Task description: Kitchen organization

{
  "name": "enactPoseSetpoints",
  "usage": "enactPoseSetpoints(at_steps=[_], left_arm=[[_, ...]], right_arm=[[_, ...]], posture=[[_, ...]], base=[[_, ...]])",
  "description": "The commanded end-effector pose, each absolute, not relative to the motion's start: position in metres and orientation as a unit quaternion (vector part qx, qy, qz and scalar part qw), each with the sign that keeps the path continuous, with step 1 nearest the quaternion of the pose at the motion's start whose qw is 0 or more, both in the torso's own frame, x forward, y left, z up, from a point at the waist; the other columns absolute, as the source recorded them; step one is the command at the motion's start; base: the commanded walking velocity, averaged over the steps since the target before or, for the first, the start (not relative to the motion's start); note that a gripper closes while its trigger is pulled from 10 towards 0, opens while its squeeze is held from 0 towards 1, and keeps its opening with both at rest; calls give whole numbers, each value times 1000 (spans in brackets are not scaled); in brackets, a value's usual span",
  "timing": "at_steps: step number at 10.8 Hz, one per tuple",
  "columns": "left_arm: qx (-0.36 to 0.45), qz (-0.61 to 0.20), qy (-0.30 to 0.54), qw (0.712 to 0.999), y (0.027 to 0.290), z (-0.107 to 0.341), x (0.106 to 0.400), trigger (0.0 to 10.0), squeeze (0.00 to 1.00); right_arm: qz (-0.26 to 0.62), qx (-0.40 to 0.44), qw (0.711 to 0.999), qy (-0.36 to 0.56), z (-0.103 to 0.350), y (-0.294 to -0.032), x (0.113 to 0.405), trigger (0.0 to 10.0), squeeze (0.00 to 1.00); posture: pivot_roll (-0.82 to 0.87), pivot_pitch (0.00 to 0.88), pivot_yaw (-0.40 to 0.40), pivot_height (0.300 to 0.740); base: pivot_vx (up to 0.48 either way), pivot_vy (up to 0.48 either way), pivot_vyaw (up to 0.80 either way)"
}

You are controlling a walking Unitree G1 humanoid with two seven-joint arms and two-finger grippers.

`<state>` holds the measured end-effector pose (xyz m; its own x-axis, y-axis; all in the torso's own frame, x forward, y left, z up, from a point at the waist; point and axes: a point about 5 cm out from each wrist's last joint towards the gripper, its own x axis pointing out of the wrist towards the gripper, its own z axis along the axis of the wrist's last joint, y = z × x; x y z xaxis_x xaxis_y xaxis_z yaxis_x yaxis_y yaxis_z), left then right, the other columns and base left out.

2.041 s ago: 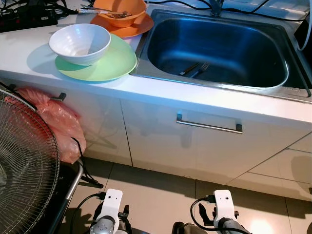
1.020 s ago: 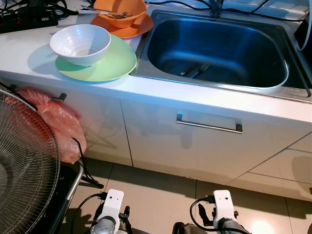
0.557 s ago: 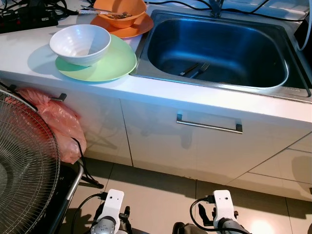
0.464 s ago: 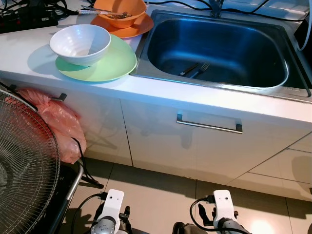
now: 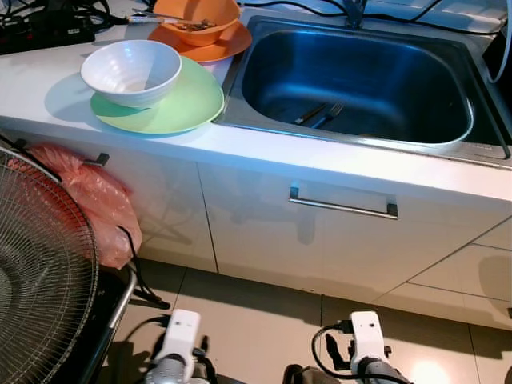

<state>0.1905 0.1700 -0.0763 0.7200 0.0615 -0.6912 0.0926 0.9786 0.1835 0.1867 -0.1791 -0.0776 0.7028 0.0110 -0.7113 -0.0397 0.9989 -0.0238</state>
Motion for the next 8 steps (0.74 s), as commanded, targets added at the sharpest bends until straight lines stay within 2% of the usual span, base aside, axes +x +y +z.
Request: enactPoseSetpoints(at_steps=[1, 5, 8], left_arm=[[110, 13, 365, 925, 176, -76, 187, 10000, 0], [112, 55, 291, 948, 193, -62, 194, 10000, 0], [118, 64, 159, 978, 193, -29, 222, 10000, 0]], right_arm=[[2, -28, 922, 385, -79, -183, 181, 10000, 0], [-42, -35, 938, 343, -75, -187, 181, 10000, 0], [-75, -69, 953, 284, -67, -191, 183, 10000, 0]], posture=[[58, 186, -10, 740], [62, 184, -8, 740], [63, 168, -6, 740]], base=[[0, 0, 0], [0, 0, 0], [0, 0, 0]])
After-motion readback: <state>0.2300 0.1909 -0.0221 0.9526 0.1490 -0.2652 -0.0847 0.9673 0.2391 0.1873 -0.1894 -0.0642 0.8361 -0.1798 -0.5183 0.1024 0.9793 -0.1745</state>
